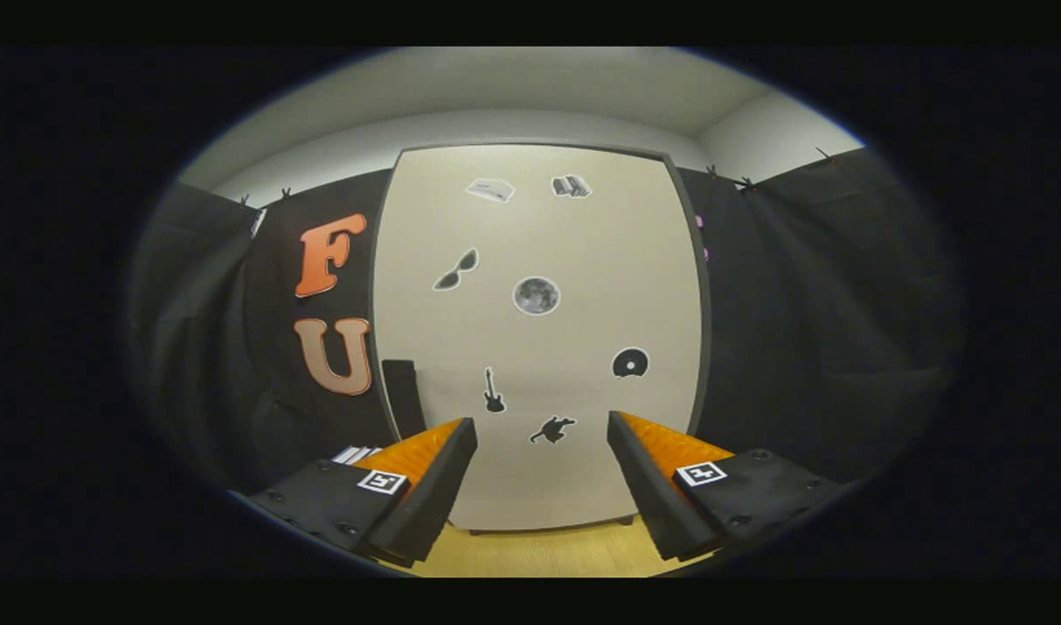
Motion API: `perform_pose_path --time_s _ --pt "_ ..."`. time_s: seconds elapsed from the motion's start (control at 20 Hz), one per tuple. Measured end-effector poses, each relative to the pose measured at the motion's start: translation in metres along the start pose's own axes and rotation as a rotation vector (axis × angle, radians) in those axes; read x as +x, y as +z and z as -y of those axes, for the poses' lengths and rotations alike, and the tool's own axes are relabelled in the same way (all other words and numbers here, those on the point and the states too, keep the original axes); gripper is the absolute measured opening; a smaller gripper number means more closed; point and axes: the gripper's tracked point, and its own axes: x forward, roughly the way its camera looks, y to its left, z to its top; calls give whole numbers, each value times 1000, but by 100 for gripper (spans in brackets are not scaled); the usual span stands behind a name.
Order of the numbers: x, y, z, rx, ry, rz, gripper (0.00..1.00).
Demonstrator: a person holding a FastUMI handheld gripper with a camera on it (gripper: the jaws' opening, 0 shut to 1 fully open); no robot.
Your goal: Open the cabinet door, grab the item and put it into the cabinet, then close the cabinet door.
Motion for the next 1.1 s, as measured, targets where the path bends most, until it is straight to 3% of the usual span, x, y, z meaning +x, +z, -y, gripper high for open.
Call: perform_pose_path --time_s 0.7,1.1 --pt "-88 56 23 -8 -24 48 97" --pt "-115 52 38 2 -53 59 97"
